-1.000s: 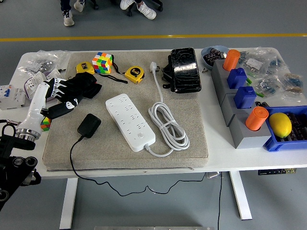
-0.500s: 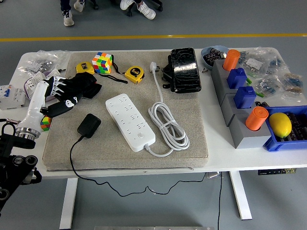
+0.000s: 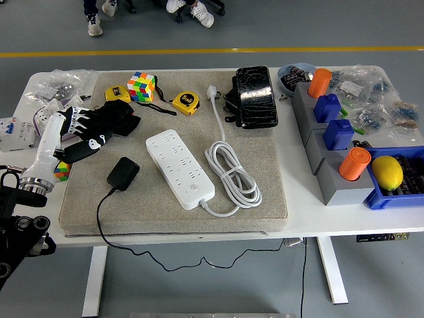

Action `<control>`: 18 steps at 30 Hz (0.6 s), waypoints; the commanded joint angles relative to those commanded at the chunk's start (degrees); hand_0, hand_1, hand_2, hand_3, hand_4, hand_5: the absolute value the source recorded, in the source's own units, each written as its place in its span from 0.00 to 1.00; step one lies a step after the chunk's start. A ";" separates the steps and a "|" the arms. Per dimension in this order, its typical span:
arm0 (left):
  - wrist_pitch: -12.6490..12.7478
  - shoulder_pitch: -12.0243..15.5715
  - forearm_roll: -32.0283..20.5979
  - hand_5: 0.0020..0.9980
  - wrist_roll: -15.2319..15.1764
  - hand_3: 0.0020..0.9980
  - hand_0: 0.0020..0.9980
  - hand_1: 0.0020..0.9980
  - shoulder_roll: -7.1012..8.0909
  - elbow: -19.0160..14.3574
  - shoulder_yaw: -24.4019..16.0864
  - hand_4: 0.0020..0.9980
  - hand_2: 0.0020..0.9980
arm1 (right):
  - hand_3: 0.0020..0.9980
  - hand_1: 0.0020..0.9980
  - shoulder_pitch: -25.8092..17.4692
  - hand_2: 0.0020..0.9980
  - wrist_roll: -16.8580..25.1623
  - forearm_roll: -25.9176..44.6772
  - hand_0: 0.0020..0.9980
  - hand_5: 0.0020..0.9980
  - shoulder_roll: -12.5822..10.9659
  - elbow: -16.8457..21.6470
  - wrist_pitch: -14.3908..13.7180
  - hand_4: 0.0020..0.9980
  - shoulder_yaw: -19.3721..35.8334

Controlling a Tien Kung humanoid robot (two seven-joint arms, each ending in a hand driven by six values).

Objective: Put the plug near the board,insert it into the board,press the button,pull the plug out

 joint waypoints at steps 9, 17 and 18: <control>0.05 0.33 -0.02 0.23 -0.09 0.57 0.31 0.38 0.18 -0.01 0.47 0.88 0.50 | 0.51 0.55 -0.67 0.54 -0.02 -0.17 0.48 0.37 -0.54 0.11 -0.07 0.83 -0.10; 0.04 0.51 0.15 0.23 -0.04 0.57 0.31 0.38 -0.02 -0.01 -0.17 0.88 0.50 | 0.51 0.55 -0.12 0.54 0.01 -0.52 0.48 0.37 0.05 0.17 -0.03 0.83 1.25; 0.07 0.45 0.19 0.23 -0.08 0.57 0.31 0.38 -0.03 0.01 -0.19 0.88 0.50 | 0.51 0.55 0.00 0.54 0.03 -0.64 0.48 0.37 0.11 0.21 -0.02 0.83 1.53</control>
